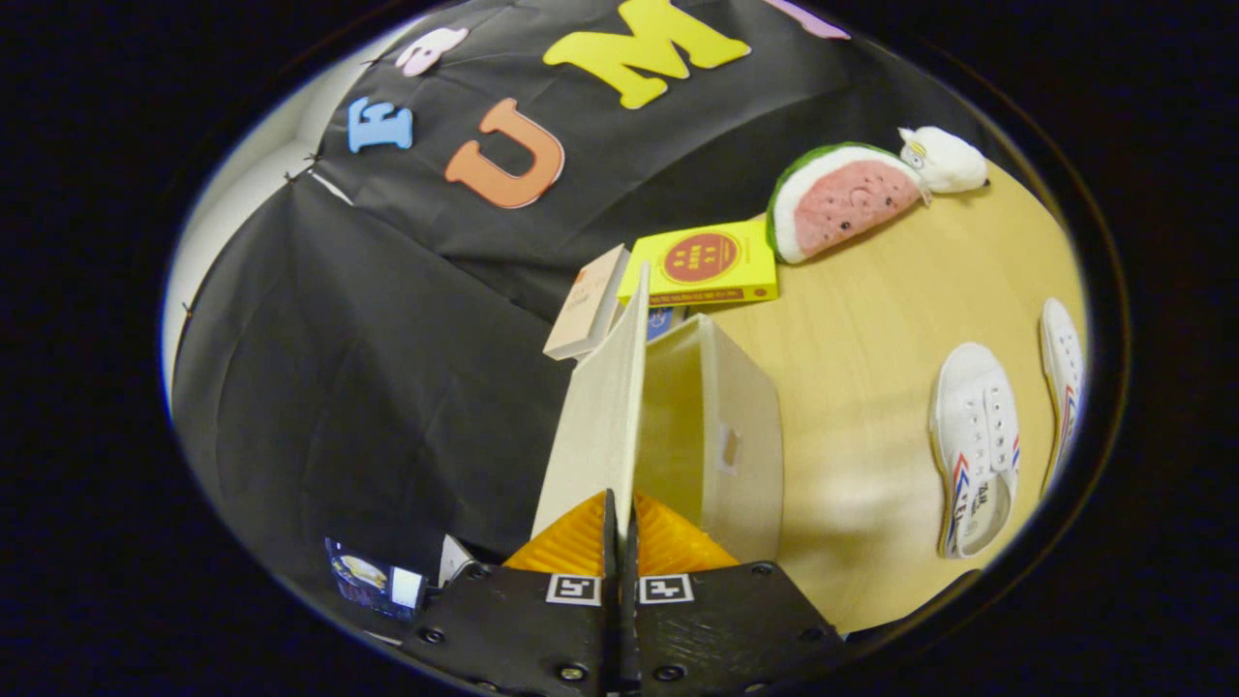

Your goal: Open the storage box then place both shoes into the box .Put the left shoe in first, then the right shoe, with the right side of both shoes facing outward in a uniform manner.

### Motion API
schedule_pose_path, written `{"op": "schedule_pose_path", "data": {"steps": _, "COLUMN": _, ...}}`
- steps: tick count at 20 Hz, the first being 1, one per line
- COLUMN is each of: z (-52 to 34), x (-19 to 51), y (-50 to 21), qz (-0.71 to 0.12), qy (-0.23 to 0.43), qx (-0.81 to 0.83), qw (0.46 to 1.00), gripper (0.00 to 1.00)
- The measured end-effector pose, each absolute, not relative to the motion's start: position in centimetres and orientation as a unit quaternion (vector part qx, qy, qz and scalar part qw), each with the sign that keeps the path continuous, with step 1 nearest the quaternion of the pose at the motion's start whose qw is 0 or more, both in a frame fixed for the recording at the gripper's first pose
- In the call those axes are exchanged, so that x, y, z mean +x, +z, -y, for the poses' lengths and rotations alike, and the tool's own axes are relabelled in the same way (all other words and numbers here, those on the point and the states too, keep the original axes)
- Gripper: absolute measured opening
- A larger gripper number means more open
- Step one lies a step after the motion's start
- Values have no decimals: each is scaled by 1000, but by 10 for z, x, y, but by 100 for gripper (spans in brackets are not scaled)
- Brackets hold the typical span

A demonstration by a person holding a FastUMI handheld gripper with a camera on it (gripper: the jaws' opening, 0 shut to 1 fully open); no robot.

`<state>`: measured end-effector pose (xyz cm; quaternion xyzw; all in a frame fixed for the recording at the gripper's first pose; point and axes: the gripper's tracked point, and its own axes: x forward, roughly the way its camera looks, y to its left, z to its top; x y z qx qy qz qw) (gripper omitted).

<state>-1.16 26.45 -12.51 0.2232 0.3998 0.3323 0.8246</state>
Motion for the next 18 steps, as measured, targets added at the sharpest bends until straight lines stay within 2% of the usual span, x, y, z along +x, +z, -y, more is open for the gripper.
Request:
{"op": "schedule_pose_path", "data": {"steps": 6, "z": -346, "x": -48, "y": -53, "qz": -328, "qy": 411, "qx": 147, "qw": 838, "gripper": 0}}
{"op": "schedule_pose_path", "data": {"steps": 12, "z": -419, "x": -65, "y": -36, "qz": -275, "qy": 433, "qx": 48, "qw": 857, "gripper": 17}}
{"op": "schedule_pose_path", "data": {"steps": 17, "z": -449, "x": -89, "y": -25, "qz": -223, "qy": 462, "qx": 8, "qw": 858, "gripper": 81}}
{"op": "schedule_pose_path", "data": {"steps": 18, "z": -450, "x": -89, "y": -22, "qz": -212, "qy": 462, "qx": 3, "qw": 861, "gripper": 81}}
